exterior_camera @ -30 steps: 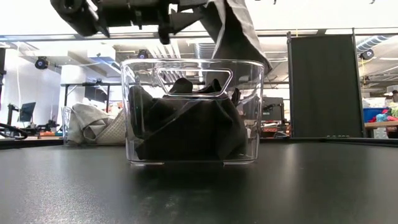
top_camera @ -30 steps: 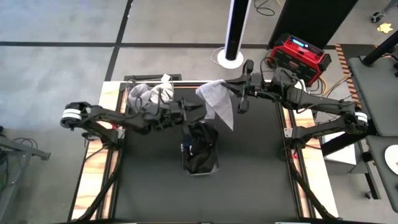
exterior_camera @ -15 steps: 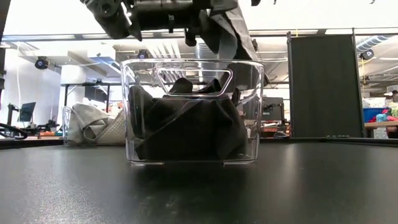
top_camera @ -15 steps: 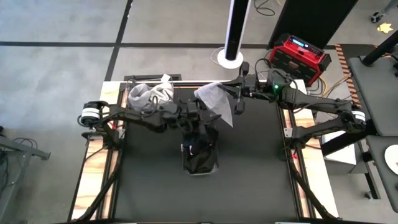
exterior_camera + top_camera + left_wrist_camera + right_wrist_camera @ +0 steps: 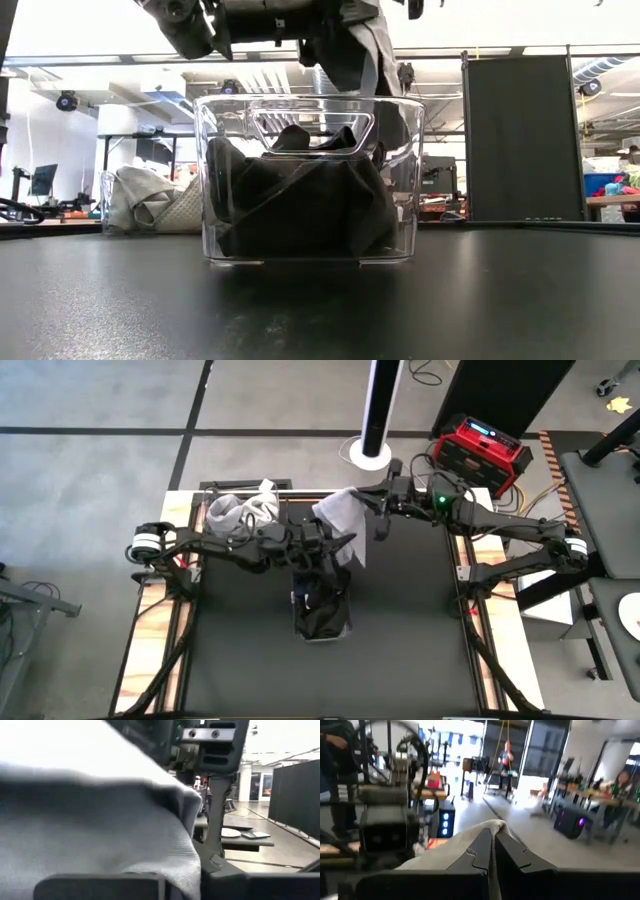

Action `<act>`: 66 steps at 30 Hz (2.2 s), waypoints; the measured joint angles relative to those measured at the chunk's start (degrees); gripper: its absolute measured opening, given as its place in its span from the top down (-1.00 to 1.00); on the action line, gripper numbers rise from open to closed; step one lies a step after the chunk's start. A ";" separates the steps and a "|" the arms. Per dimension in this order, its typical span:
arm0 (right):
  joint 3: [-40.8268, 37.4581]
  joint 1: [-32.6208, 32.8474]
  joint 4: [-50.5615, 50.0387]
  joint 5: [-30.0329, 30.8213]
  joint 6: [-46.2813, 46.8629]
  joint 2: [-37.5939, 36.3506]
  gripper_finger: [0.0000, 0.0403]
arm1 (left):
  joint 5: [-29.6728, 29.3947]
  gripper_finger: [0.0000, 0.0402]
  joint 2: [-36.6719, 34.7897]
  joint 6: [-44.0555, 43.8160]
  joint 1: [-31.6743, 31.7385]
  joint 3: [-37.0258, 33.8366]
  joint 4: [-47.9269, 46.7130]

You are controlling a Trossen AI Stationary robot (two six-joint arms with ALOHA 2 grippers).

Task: Sort towels by color in basket
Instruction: Put the gray towel into the top transparent bin

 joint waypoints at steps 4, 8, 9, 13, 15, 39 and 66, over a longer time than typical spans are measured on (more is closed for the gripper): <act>0.00 0.00 -4.35 0.04 2.51 0.00 0.95 | 2.13 0.99 -1.07 1.66 -1.13 -0.07 0.32; 0.00 0.00 -8.71 -0.32 5.83 -0.04 0.83 | 5.90 1.00 -2.60 2.64 -2.67 -0.07 2.20; 0.00 0.00 -10.05 -0.33 6.32 -0.04 0.78 | 6.02 1.00 -2.89 2.91 -3.10 -0.07 2.32; 0.00 -0.06 -15.36 -0.37 7.22 -0.11 0.48 | 5.50 1.00 -4.27 4.15 -4.90 -1.29 2.45; 0.00 -0.68 -19.02 -0.37 7.29 -0.30 0.32 | 4.06 1.00 -5.29 4.29 -6.33 -3.30 3.89; -8.64 -1.58 -11.01 -0.30 9.69 -0.88 -0.32 | -22.92 1.00 -34.43 5.76 -11.37 -32.06 9.15; -12.52 -1.55 -3.44 -0.28 8.48 -0.74 -0.15 | -35.56 1.00 -38.32 7.28 -10.82 -30.32 -5.53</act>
